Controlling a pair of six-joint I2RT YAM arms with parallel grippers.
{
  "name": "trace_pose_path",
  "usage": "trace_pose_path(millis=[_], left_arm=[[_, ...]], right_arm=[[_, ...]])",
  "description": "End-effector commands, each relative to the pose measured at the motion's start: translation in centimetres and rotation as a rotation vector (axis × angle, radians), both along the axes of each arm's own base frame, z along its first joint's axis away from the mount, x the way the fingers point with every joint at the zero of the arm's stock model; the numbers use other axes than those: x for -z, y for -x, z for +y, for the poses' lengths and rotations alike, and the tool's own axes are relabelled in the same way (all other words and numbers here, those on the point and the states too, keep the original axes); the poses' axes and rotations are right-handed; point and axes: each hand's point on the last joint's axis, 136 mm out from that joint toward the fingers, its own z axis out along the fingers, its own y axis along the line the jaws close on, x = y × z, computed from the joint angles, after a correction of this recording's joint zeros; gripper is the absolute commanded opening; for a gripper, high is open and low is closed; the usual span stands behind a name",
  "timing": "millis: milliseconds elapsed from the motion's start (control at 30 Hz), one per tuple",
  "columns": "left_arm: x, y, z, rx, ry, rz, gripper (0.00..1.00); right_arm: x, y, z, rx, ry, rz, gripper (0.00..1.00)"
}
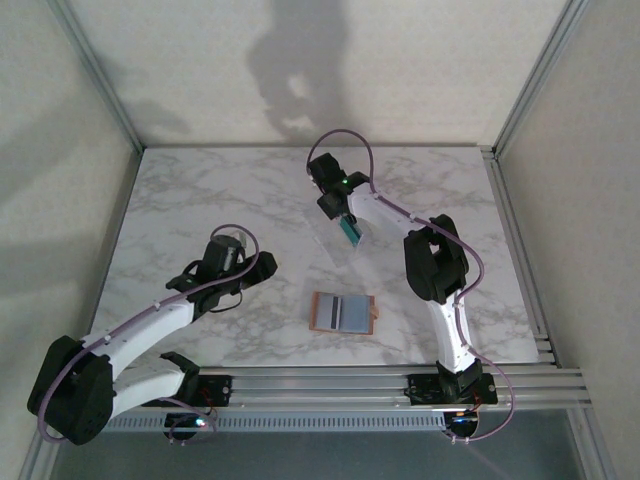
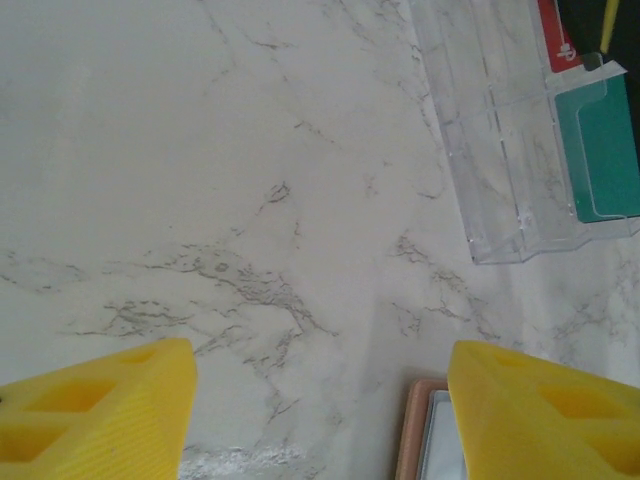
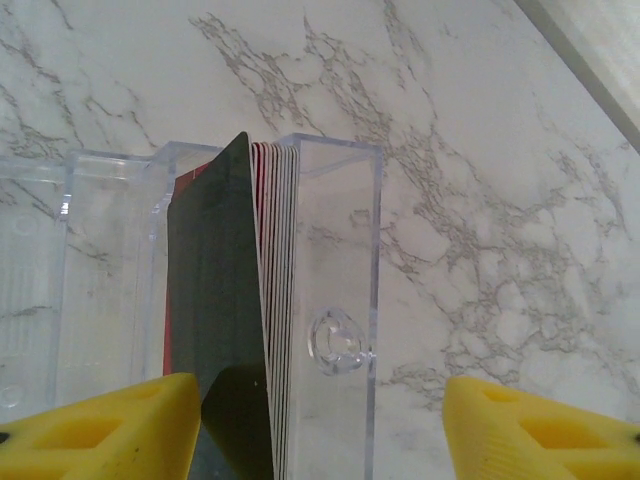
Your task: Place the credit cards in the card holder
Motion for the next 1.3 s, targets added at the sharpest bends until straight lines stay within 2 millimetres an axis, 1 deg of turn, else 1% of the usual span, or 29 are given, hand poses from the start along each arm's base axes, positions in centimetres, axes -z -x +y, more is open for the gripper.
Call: trace_pose_path(millis=[0,133,367,433,600,667,733,833,1000,1100,1167,1267], left_arm=[[0.5,0.3,0.1,0.011,-0.002,0.013,0.67],[0.9,0.5,0.1,0.011,-0.001,0.018,0.67],[0.8,0.4,-0.6,0.016,0.061,0.009,0.66],[1.1,0.5,-0.7,0.02,0.06,0.018,0.66],[1.5,0.7,-0.8,0.03,0.061,0.03,0.66],[1.5,0.8,-0.9,0.033,0.065,0.032,0.66],[1.4,0.8,-1.0,0.033,0.074,0.028,0.66],[1.1,0.7,-1.1,0.034,0.084,0.024,0.66],[-0.2,0.6,-0.9,0.012,0.061,0.015,0.66],[-1.3,0.5,-1.6,0.024,0.091,0.003,0.67],[-2.2,0.5,-1.9,0.022,0.11,-0.01,0.68],[-3.4,0.4,-1.9,0.007,0.127,-0.032,0.69]], right_arm=[[-3.0,-0.8,0.0,0.028,-0.006,-0.079,0.62],[-3.1,-0.8,0.0,0.032,0.0,-0.084,0.57],[-2.8,-0.7,0.4,0.039,-0.015,-0.067,0.37],[-2.7,-0.5,0.4,0.039,-0.015,-0.062,0.32],[-2.7,-0.4,0.7,0.035,-0.025,-0.056,0.24],[-2.6,-0.2,0.9,0.031,-0.035,-0.043,0.18],[-2.5,0.0,1.0,0.026,-0.042,-0.031,0.15],[-2.6,0.3,1.4,0.02,-0.066,-0.016,0.13],[-3.1,0.8,1.9,0.013,-0.109,0.002,0.06],[-3.6,1.4,2.1,0.015,-0.148,0.013,0.05],[-4.4,1.7,2.0,0.022,-0.178,0.006,0.03],[-5.6,2.1,2.0,0.028,-0.221,-0.011,0.0]])
